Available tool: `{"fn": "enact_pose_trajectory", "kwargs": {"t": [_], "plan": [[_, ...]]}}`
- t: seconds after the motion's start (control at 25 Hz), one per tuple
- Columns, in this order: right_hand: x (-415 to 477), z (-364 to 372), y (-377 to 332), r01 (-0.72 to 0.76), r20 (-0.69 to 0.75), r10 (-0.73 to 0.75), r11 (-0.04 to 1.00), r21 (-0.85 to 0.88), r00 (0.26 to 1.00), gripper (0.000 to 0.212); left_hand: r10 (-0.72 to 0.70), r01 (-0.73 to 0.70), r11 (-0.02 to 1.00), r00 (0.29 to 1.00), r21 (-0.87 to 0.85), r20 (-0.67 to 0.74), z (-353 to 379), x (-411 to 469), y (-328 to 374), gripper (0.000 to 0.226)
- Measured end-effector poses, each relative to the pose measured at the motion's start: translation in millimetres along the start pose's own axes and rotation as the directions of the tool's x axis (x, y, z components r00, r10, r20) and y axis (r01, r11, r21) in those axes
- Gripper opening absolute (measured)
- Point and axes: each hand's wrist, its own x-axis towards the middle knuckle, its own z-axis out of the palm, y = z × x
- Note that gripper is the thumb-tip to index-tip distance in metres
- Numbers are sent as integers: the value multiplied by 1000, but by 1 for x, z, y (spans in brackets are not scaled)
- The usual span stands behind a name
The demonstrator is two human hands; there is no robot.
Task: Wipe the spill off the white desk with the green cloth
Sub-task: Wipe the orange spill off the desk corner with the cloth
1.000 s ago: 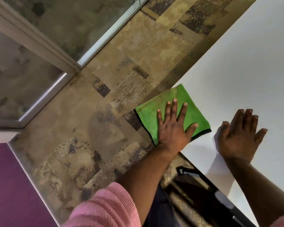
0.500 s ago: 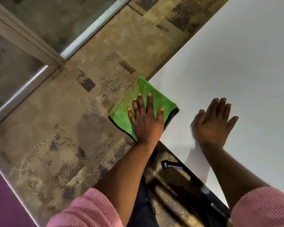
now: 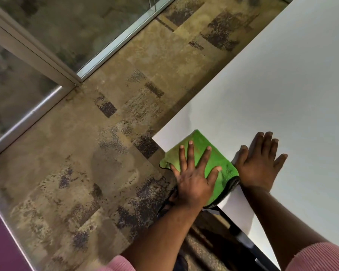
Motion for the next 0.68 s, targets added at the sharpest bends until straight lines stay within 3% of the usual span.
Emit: {"fn": "enact_pose_trajectory", "kwargs": {"t": [0.52, 0.68], "plan": [[-2, 0, -2, 0, 0, 0, 1000, -13, 1000, 70, -147, 123, 972, 983, -201, -112, -32, 69, -37, 42], [-3, 1, -2, -2, -6, 2, 1000, -3, 1000, 69, -55, 51, 997, 996, -60, -70, -18, 30, -9, 65]]}}
